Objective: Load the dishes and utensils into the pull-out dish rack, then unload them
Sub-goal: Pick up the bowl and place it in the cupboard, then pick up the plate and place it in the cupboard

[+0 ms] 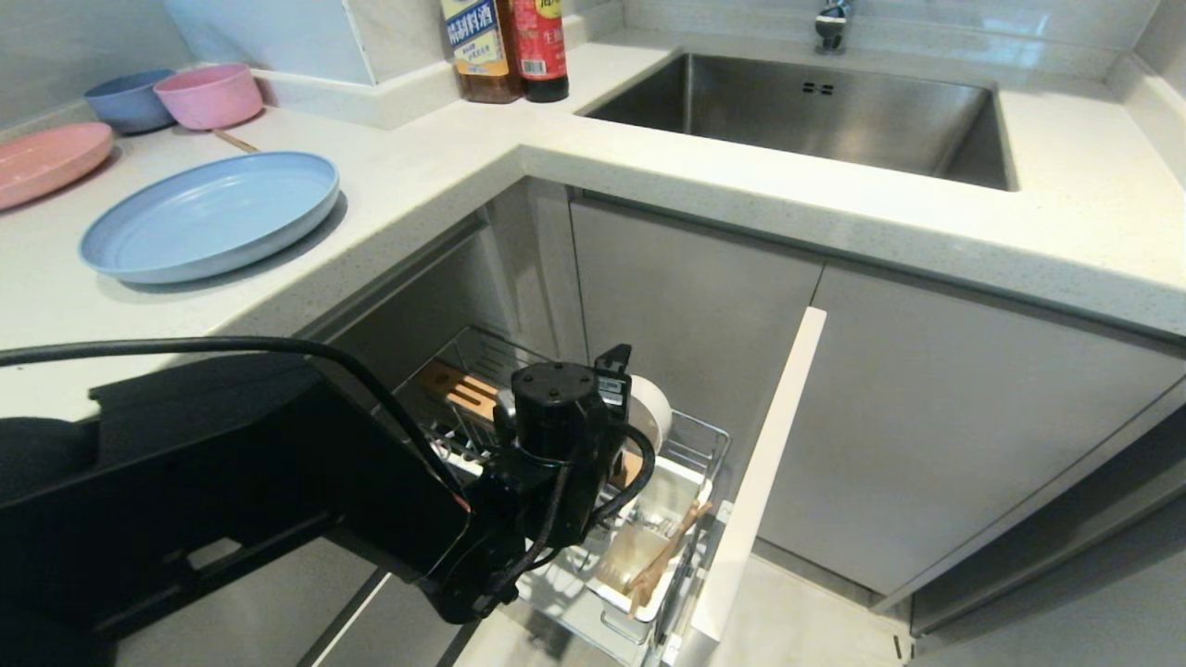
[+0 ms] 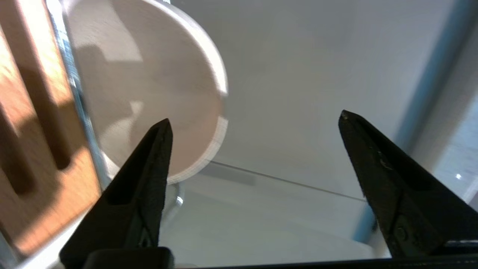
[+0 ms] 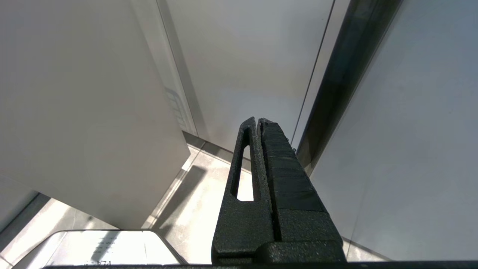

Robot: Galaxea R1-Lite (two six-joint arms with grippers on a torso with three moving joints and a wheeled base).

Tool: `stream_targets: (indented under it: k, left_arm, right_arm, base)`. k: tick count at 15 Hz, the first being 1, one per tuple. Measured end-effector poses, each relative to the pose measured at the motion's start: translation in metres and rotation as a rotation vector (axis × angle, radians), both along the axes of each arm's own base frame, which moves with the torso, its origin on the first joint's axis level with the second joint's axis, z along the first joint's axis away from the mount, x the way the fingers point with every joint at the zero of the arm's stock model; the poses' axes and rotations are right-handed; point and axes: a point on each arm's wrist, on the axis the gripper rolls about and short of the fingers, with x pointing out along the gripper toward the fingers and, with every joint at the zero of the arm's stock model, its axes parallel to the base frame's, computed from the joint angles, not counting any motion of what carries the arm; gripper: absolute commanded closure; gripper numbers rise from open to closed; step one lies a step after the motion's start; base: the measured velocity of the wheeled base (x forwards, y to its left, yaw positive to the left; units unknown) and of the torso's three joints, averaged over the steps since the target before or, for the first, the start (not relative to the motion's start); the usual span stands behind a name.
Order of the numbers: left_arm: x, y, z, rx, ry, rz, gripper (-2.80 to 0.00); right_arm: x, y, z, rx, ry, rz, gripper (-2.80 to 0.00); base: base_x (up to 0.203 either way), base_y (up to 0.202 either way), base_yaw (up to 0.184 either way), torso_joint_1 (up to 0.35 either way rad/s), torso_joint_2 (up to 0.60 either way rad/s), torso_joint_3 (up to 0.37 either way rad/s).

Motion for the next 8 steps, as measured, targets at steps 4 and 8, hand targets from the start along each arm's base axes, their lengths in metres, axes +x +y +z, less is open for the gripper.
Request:
stream_targets:
  k: [4, 8]
  left_arm:
    - [-0.014, 0.005, 0.026, 0.012, 0.009, 0.014, -0.02]
    - [-0.028, 0.015, 0.046, 0.059, 0.045, 0.015, 0.0]
  right_arm:
    - [0.0, 0.0, 0.0, 0.0, 0.0, 0.0, 0.0]
    - [0.0, 0.0, 0.0, 0.0, 0.0, 0.0, 0.0]
  base:
    - [0.0, 0.0, 0.0, 0.0, 0.0, 0.0]
    - [0.0, 0.0, 0.0, 0.0, 0.0, 0.0]
